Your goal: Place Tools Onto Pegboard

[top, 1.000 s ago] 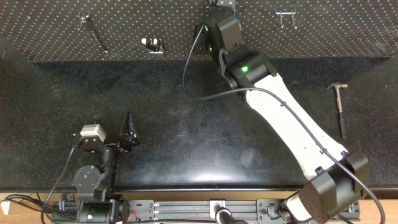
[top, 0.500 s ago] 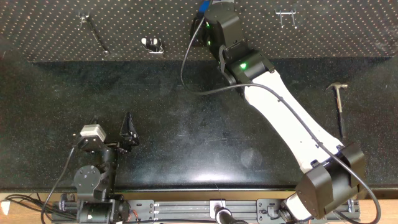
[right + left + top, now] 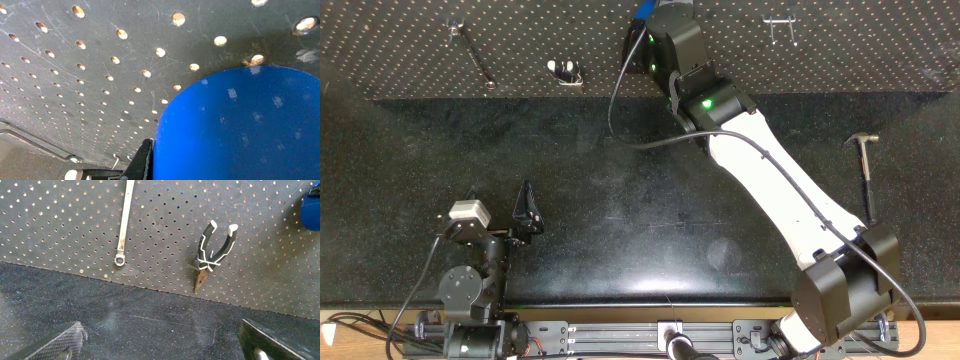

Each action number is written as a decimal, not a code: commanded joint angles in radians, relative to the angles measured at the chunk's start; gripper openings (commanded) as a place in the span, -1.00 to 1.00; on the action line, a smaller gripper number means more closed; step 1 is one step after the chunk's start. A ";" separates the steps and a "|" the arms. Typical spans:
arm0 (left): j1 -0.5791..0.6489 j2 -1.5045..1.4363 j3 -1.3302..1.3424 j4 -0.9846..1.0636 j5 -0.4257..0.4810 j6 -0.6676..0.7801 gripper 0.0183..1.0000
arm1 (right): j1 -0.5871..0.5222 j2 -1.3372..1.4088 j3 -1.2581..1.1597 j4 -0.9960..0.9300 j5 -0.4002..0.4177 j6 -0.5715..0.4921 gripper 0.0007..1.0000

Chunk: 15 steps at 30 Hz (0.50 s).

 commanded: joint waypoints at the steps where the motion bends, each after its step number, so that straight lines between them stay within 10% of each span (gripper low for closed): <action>1: -0.003 -0.010 -0.002 -0.004 -0.008 -0.002 0.99 | -0.004 0.012 0.032 0.017 -0.013 0.010 -0.71; 15: -0.003 -0.010 -0.002 -0.004 -0.008 -0.002 0.99 | -0.005 -0.085 0.032 -0.138 -0.036 0.010 -0.42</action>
